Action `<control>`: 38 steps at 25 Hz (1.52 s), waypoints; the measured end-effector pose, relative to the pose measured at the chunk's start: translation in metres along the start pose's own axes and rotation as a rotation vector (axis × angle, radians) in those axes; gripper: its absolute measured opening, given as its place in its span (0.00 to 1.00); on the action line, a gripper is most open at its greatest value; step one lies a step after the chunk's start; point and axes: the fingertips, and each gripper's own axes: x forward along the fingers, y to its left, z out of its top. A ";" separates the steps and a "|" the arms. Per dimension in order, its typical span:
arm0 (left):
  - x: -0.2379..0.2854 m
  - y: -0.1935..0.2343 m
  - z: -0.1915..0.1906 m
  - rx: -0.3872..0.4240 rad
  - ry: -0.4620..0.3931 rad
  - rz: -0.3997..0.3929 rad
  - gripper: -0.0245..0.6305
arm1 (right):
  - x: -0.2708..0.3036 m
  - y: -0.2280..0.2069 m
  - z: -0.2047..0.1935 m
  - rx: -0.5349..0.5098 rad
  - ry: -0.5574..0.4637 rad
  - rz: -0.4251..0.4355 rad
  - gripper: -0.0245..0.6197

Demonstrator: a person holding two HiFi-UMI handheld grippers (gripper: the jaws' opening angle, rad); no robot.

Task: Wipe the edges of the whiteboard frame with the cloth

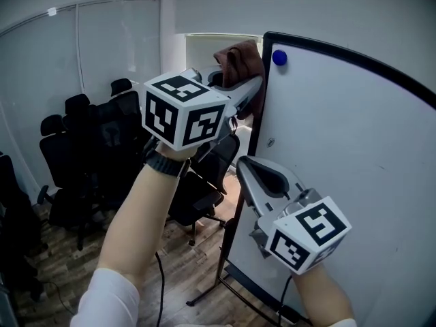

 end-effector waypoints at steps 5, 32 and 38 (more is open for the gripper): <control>0.004 -0.012 -0.017 0.021 0.025 -0.034 0.14 | -0.014 -0.001 -0.010 0.002 -0.011 -0.024 0.04; -0.036 -0.103 -0.196 -0.067 -0.010 -0.115 0.14 | -0.070 0.011 -0.143 0.124 0.102 -0.226 0.04; -0.045 -0.129 -0.246 -0.110 -0.024 -0.118 0.14 | -0.071 0.016 -0.184 0.159 0.083 -0.243 0.04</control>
